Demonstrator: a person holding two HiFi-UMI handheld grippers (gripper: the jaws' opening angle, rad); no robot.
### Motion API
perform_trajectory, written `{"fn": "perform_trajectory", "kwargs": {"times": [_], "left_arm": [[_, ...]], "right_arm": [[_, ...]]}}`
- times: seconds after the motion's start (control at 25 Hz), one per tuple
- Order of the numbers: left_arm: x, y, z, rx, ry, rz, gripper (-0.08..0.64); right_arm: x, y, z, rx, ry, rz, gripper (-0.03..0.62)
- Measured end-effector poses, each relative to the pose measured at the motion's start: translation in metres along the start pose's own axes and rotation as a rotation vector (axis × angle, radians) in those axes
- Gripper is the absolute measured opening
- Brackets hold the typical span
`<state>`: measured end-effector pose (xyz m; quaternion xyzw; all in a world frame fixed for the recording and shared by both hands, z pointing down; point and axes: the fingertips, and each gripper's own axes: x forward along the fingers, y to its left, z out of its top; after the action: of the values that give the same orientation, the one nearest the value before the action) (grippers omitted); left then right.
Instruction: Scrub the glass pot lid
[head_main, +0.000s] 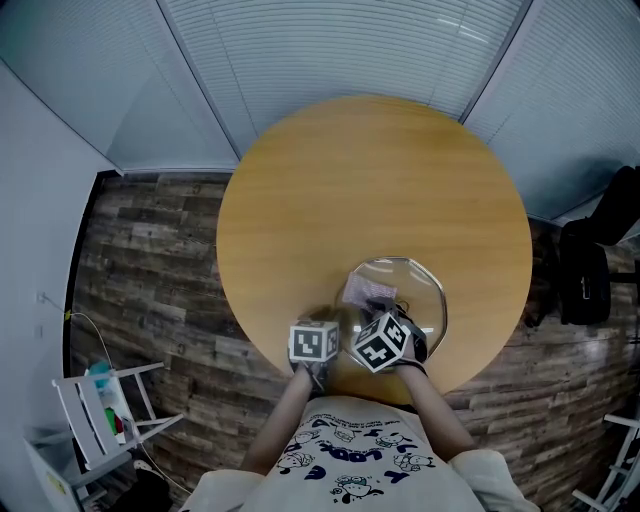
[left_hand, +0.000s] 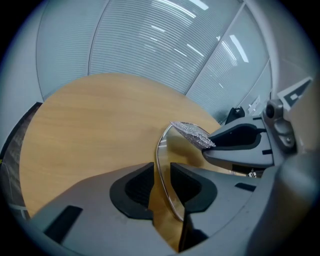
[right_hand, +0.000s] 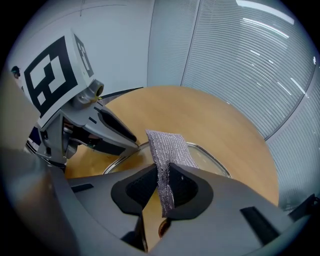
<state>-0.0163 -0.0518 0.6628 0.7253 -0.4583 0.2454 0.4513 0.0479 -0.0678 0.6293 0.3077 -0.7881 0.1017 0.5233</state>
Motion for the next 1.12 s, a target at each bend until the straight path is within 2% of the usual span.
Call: {"fn": "perform_trajectory", "kwargs": {"times": [0.24,0.44,0.68,0.88,1.12], "left_arm": [[0.007,0.008,-0.004,0.026,0.037,0.034,0.093],[0.009,0.008,-0.002,0.006,0.036,0.017,0.092],[0.008,0.003,-0.001,-0.015,0.048,-0.01,0.09],[0.008,0.003,0.0,-0.019,0.063,-0.025,0.069],[0.006,0.005,-0.001,0.015,0.096,0.012,0.067]], "right_arm": [[0.003,0.004,-0.001,-0.033,0.027,0.023,0.074],[0.006,0.006,-0.001,-0.06,0.048,0.047,0.074],[0.011,0.005,-0.002,-0.155,0.103,0.072,0.074],[0.012,0.008,0.001,-0.131,0.124,0.139,0.074],[0.013,0.007,0.0,-0.138,0.138,0.168,0.074]]}}
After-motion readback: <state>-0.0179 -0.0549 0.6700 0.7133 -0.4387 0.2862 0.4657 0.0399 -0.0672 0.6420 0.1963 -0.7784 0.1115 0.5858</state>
